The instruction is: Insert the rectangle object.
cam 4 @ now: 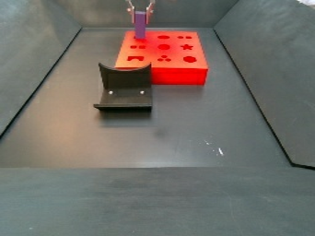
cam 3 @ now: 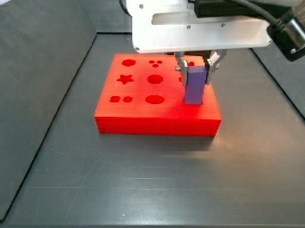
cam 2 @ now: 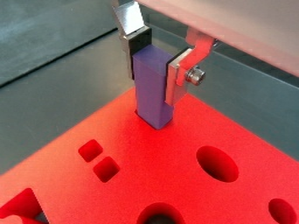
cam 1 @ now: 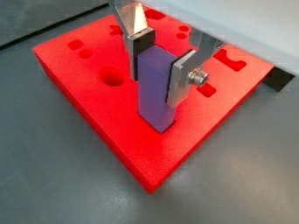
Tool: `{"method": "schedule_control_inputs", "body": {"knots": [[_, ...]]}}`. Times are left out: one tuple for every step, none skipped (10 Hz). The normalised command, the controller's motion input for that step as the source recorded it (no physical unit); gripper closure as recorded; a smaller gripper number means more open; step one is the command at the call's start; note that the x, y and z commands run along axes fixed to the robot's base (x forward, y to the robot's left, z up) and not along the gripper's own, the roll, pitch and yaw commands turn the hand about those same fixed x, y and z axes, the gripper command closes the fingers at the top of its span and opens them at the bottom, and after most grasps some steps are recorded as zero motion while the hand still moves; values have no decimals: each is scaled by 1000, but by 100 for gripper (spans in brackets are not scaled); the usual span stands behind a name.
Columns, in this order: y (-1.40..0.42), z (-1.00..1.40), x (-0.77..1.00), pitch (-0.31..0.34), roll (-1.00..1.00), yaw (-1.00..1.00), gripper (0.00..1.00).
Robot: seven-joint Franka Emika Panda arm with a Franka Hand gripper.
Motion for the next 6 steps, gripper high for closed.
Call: {"method": "schedule_control_inputs", "body": {"knots": [[0,-6,0,0,6,0,100],[0,-420,0,-6,137,0,100],[0,-663,0,-6,214,0,100],[0,-680,37,0,231,0,100],[-6,-300,46,0,123,0,100],[0,0,0,0,0,0,100]]}}
